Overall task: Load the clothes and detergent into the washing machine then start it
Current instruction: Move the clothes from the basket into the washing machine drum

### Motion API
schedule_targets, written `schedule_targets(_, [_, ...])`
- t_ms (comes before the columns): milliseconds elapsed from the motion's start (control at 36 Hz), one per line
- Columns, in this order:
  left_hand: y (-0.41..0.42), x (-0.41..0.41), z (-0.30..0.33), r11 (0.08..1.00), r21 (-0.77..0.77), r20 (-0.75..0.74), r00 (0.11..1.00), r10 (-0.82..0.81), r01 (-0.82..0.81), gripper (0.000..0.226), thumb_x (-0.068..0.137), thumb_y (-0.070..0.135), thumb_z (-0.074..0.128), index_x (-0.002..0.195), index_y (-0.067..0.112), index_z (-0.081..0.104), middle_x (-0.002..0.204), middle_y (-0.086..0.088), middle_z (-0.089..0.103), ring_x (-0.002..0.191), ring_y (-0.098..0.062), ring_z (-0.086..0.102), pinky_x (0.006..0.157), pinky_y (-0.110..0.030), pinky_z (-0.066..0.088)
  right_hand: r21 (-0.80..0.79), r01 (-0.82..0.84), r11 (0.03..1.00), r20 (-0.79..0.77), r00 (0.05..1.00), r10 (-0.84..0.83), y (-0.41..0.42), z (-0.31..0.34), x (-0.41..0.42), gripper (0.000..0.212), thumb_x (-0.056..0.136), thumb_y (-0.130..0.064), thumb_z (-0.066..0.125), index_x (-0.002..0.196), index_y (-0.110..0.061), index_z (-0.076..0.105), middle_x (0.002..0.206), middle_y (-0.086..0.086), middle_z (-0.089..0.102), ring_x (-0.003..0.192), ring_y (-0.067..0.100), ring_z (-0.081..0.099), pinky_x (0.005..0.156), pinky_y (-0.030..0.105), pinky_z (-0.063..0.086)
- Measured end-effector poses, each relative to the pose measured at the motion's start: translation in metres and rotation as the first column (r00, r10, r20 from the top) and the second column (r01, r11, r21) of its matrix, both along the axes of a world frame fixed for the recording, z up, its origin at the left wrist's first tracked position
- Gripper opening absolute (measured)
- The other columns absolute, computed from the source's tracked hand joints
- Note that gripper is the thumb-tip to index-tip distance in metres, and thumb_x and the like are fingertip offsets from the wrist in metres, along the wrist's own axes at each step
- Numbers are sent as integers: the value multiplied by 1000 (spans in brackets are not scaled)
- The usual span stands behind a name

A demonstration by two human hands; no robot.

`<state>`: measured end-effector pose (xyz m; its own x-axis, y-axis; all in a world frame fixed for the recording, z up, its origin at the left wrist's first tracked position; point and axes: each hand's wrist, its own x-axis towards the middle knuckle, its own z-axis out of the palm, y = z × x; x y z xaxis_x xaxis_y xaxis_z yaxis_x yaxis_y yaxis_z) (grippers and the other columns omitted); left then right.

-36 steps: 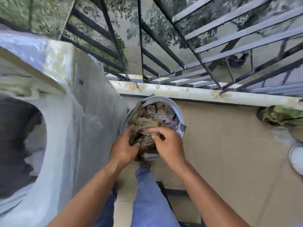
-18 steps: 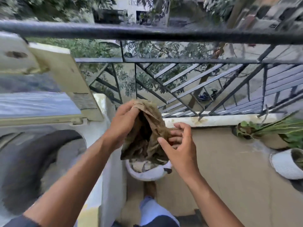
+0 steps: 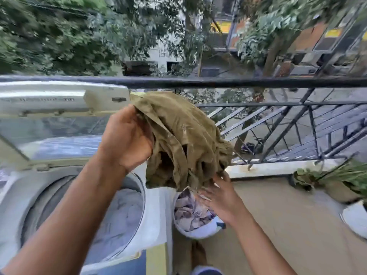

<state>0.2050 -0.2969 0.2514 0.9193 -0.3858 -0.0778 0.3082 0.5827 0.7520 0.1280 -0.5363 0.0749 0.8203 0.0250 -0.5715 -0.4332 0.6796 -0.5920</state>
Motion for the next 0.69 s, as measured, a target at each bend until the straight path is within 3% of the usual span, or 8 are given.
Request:
schedule_targets(111, [53,-13,-9,994,19,7,994,105,-105,37,96,36,53,102,11,80,108,-9,75,108,-28,71,103,-42,55,6,39,999,163,986,-40,22,36,11,40,98,-2,50,134,-16,57,126,24,63,112,39,59,96,58,50])
schedule_targets(250, [131,-31,-34,967,148,-35,976,214,-207,57,109,32,31,97,17,84,101,-5,81,93,-21,79,74,-32,65,-53,32,998,391,920,-9,41,93,20,19,86,-12,65,100,-22,59,109,13,70,98,30,70,87,55,55])
schedule_targets(361, [192,-50,-68,859,399,-29,932,361,-320,46,111,26,34,103,17,78,98,-3,81,84,-15,78,64,-25,64,-53,-95,994,560,821,108,70,130,22,25,88,-7,67,105,-22,58,111,12,67,101,31,68,91,53,53])
schedule_targets(444, [245,-68,-95,677,654,60,915,400,-339,31,110,17,46,100,24,74,88,4,79,69,-7,74,56,-21,60,-25,-196,980,623,764,168,107,150,25,36,84,-5,69,114,-20,54,115,14,64,102,31,65,91,48,53])
schedule_targets(528, [295,-86,-111,520,830,81,965,250,-204,14,97,13,73,104,26,72,105,-12,77,84,-17,72,63,-19,58,8,-270,963,653,731,200,151,162,28,39,84,1,65,115,-19,52,112,12,62,101,30,62,93,46,49])
schedule_targets(556, [311,-90,-113,481,868,55,987,148,-121,31,84,11,87,107,24,73,110,-18,75,94,-25,70,68,-18,57,16,-288,957,660,723,207,165,165,30,39,84,2,64,115,-18,52,110,11,63,100,28,62,94,45,50])
schedule_targets(639, [347,-99,-112,532,837,-137,990,-24,128,57,57,29,96,112,33,79,119,-16,73,110,-27,68,91,-36,53,29,-353,935,689,685,237,201,175,36,37,87,4,58,118,-15,50,107,11,63,96,25,65,93,40,55])
schedule_targets(694, [359,-102,-110,551,822,-114,990,-88,144,76,54,49,101,124,38,74,127,-5,74,120,-19,69,97,-33,56,44,-390,920,703,666,248,220,179,41,46,89,4,55,129,-15,46,110,13,58,100,27,62,97,42,51])
